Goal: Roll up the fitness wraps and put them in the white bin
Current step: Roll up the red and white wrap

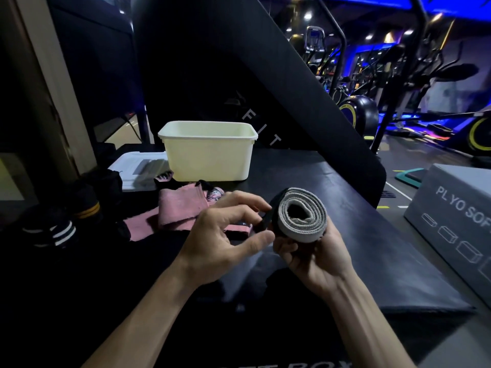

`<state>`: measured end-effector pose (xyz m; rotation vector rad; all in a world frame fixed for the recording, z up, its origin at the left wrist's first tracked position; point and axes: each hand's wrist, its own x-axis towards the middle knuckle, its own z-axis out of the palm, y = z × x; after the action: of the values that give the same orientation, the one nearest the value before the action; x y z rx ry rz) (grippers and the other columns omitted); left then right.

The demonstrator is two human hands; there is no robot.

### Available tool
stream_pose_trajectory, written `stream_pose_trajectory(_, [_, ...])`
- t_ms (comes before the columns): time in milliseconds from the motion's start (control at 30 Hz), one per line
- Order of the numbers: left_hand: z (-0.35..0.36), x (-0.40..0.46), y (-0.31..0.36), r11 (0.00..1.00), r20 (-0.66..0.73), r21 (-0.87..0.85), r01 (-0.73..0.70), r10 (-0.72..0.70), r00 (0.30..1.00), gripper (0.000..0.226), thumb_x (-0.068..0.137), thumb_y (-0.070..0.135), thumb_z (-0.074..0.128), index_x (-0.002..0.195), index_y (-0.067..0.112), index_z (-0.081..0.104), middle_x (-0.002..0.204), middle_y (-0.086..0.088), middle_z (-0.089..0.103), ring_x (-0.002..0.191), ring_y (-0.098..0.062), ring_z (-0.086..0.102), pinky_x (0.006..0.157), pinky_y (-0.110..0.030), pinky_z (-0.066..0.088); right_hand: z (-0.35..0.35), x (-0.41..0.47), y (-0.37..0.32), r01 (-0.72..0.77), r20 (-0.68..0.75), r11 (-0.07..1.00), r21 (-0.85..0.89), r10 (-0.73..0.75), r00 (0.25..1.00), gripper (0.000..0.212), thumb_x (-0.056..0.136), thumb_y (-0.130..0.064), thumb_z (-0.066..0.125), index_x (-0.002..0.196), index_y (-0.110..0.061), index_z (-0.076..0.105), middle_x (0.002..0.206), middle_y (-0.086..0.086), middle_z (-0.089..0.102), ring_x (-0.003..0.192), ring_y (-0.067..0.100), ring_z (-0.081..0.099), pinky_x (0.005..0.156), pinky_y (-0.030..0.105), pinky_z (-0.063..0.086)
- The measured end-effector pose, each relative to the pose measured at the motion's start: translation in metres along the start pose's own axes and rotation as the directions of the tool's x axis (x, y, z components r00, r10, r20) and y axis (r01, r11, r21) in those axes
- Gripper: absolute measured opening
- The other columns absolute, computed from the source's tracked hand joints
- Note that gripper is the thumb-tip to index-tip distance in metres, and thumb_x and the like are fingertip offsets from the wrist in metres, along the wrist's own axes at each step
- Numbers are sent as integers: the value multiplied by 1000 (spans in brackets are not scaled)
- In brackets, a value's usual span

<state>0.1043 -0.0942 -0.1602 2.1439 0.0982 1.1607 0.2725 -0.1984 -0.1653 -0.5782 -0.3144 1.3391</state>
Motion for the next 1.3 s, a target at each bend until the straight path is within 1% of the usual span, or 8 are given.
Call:
stream_pose_trajectory(233, [-11, 2, 10, 995, 31, 45, -94, 93, 995, 18, 87, 21, 79, 79, 9, 70, 95, 4, 68, 96, -30, 64, 84, -49, 51, -2, -1, 1, -21, -1, 999, -41, 21, 1000, 48, 95, -39, 41, 95, -2, 72, 89, 24, 67, 55, 21, 54, 40, 20, 42])
stream_pose_trajectory(367, [-16, 4, 4, 837, 96, 517, -179, 151, 984, 12, 88, 32, 75, 89, 21, 72, 90, 12, 62, 85, -20, 50, 79, -44, 44, -4, 0, 1, -26, -47, 995, -98, 21, 999, 45, 98, -38, 36, 107, -5, 65, 89, 26, 64, 55, 21, 50, 39, 21, 41])
stream_pose_trajectory(467, [-15, 5, 3, 753, 66, 643, -142, 130, 989, 15, 91, 42, 68, 96, 28, 71, 91, 15, 60, 87, -16, 47, 80, -44, 42, -3, 0, 2, -30, -49, 992, -120, 24, 999, 45, 97, -38, 35, 107, -5, 64, 85, 24, 63, 54, 20, 47, 38, 20, 40])
stream_pose_trajectory(767, [3, -4, 2, 965, 216, 235, 118, -170, 961, 24, 101, 47, 51, 101, 25, 60, 96, 7, 64, 94, -15, 62, 84, -40, 51, -7, 1, 0, 25, -51, 999, -45, -27, 998, 43, 91, -36, 48, 107, -3, 70, 102, 22, 67, 65, 22, 55, 46, 25, 50])
stream_pose_trajectory(867, [11, -5, 7, 976, 209, 125, 179, -202, 957, 13, 102, 39, 56, 108, 28, 58, 99, 14, 67, 96, -9, 66, 87, -26, 50, -10, 0, 0, 34, -88, 999, -30, -37, 995, 48, 93, -41, 56, 123, -5, 69, 121, 20, 68, 89, 28, 67, 62, 33, 61])
stream_pose_trajectory(967, [10, -5, 5, 963, 210, -18, 268, -258, 943, 21, 101, 38, 60, 115, 24, 56, 111, 10, 70, 110, -9, 69, 101, -35, 51, -15, -2, -5, 54, -49, 996, -77, -58, 997, 54, 96, -36, 53, 139, -3, 58, 138, 23, 62, 119, 35, 64, 88, 43, 61])
stream_pose_trajectory(1167, [16, -7, -2, 968, 85, 84, 237, -244, 966, 38, 88, 49, 74, 114, 28, 56, 107, 10, 74, 105, -7, 71, 95, -43, 56, -14, -3, 0, 53, 14, 987, -150, -51, 999, 56, 89, -24, 39, 135, 1, 60, 124, 29, 67, 96, 37, 74, 85, 55, 58])
stream_pose_trajectory(1300, [18, -5, -3, 975, 51, 94, 202, -207, 977, 40, 90, 58, 68, 113, 27, 57, 103, 11, 73, 100, -9, 72, 87, -45, 57, -19, -4, -3, 185, 149, 937, -297, -146, 978, 78, 72, -24, 69, 148, -23, 50, 140, 18, 62, 110, 34, 70, 85, 54, 59])
